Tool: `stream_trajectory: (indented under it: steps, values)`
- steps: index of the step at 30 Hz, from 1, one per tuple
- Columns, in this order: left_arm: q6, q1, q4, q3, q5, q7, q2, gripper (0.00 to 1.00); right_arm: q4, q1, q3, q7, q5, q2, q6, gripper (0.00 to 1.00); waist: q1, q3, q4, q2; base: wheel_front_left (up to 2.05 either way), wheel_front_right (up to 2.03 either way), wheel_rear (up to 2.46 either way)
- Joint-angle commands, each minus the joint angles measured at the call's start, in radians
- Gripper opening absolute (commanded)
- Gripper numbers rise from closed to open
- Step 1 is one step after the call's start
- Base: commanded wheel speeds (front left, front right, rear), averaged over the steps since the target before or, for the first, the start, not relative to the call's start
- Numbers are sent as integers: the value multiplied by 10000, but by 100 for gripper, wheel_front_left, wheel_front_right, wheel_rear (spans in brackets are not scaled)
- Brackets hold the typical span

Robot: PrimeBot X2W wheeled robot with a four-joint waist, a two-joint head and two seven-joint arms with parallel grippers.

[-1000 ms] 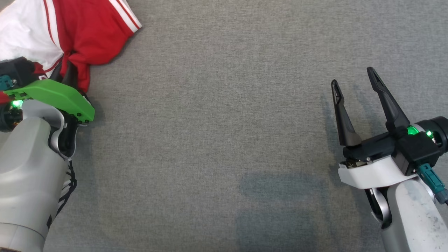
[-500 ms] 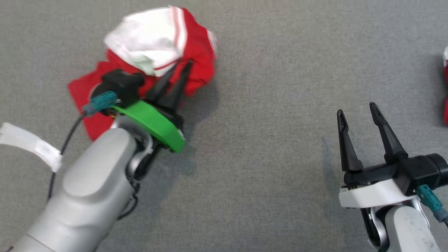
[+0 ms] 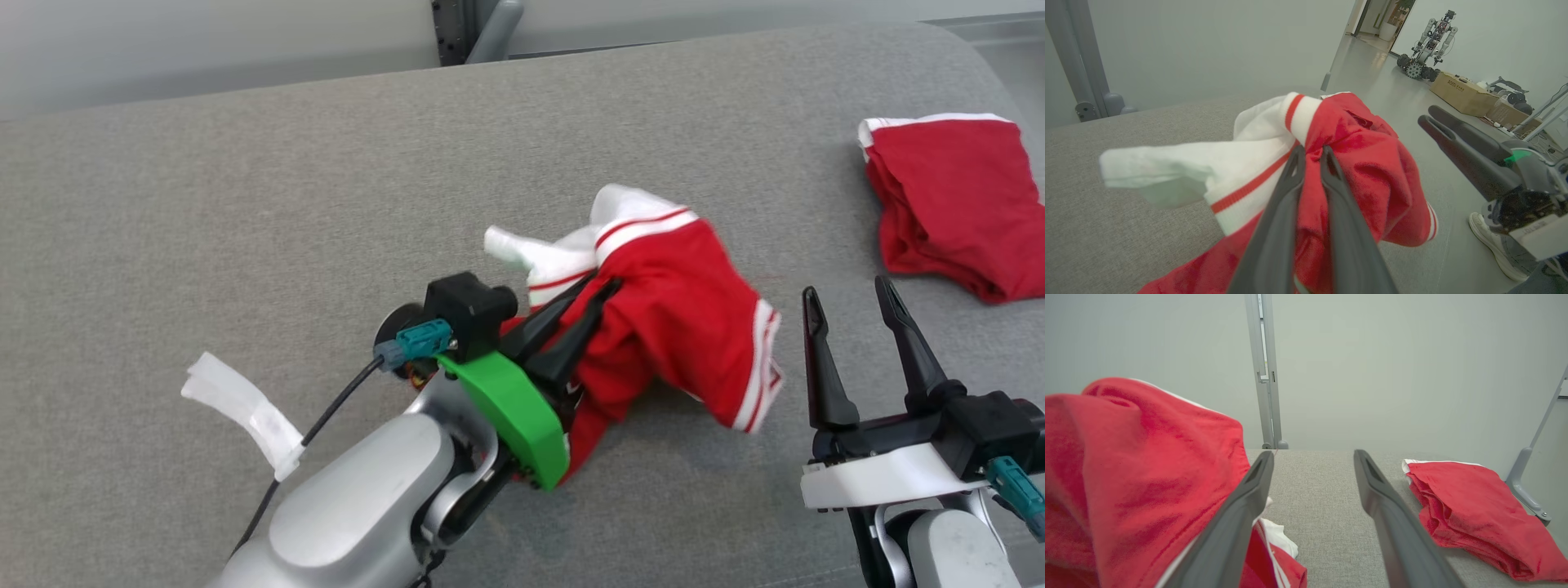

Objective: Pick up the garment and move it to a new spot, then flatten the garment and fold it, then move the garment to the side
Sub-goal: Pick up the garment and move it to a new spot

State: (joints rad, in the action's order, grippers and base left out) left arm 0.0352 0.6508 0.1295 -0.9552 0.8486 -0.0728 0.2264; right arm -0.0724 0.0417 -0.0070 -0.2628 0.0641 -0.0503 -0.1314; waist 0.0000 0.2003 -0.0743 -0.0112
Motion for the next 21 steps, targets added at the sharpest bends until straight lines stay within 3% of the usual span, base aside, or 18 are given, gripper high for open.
stream_trajectory:
  steps: [1, 4, 10, 11, 12, 13, 17, 21]
  values:
    - [41, -332, 689, -67, -128, -117, 186, 0, 41, -137, 7, -27, 127, -10, 15, 100, 0, -56, -588, 112, 0, 0, 0]
    - [-140, -664, 2152, -195, -100, -376, 278, 0, 114, -197, 29, -27, 251, -12, 15, 100, 0, 8, -728, 112, 0, 0, 0]
    - [-1075, -1037, 4093, -151, 432, -1158, -215, 0, 237, -321, -41, -27, 304, -9, 15, 100, 0, -42, -659, 112, 0, 0, 0]
    - [-1144, -1053, 4232, -101, 428, -1327, -277, 33, 284, -348, -51, -27, 290, -9, 15, 100, 0, -97, -613, 112, 0, 0, 0]
    - [-1156, -1053, 4338, -34, 362, -1495, -313, 85, 334, -385, -66, -27, 270, -10, 15, 100, 0, -161, -567, 112, 0, 0, 0]
    - [-1103, -1109, 4399, 70, 354, -1626, -359, 100, 383, -415, -77, -27, 225, -12, 15, 100, 0, -239, -510, 112, 0, 0, 0]
    - [-552, -1662, 3808, 777, 133, -1903, -294, 100, 464, -612, -204, -27, 66, -13, 15, 100, 0, -735, -261, 112, 0, 0, 0]
    - [409, -3093, 1984, 2021, -891, -1917, 167, 100, 425, -1090, -591, -27, -66, -13, 15, 100, 0, -1389, 152, 112, 0, 0, 0]
